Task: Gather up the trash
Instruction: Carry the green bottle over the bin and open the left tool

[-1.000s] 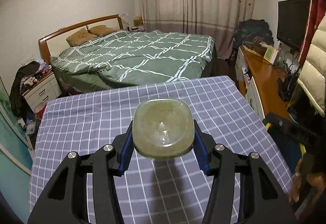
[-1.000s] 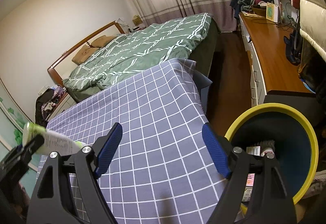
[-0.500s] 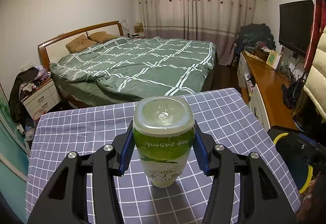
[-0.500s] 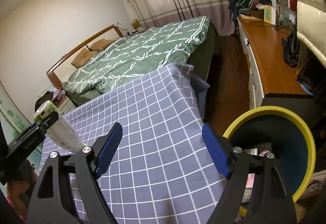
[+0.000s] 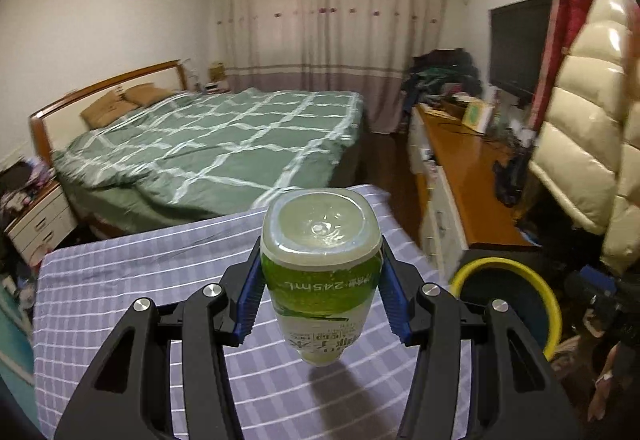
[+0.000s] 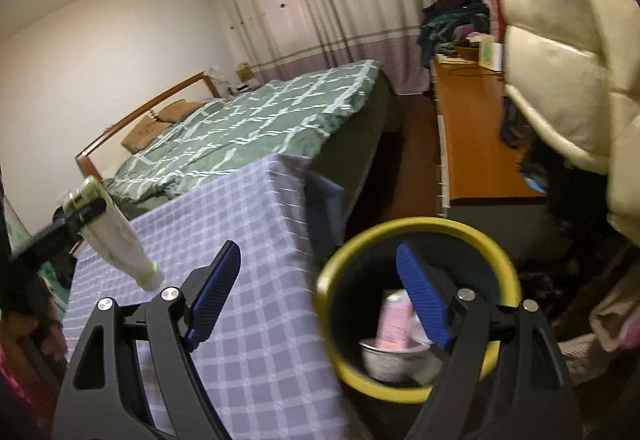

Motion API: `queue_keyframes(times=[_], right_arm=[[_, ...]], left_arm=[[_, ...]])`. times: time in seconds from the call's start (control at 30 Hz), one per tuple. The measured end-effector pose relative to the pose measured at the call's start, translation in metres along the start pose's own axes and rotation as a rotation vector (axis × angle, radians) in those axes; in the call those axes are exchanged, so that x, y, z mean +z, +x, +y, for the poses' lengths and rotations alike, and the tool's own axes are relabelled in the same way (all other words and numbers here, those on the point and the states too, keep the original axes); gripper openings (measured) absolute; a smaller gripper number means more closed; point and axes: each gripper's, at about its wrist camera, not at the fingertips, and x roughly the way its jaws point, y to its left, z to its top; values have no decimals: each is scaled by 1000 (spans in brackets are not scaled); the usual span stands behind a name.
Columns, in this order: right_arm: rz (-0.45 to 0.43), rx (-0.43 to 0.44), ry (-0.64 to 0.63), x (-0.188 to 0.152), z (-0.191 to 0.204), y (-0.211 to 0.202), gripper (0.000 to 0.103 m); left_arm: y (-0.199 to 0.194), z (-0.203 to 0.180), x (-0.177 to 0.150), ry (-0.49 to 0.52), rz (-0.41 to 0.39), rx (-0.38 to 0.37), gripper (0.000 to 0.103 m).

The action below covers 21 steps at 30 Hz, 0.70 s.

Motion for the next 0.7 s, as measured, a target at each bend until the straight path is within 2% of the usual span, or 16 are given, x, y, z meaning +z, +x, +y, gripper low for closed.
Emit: queue_keyframes(times=[0.23, 0.37, 0.5, 0.7], right_arm=[[16, -77, 43, -20, -52, -27, 76], [-4, -122, 60, -27, -71, -44, 76], [-31, -163, 75, -28, -87, -56, 76], [-43, -190, 120, -28, -107, -63, 76]], left_arm=[[13, -88, 10, 70, 25, -171, 52], [32, -149, 8, 105, 69, -273, 52], [53, -198, 0, 129, 114, -330, 52], [97, -240, -12, 119, 208, -357, 52]])
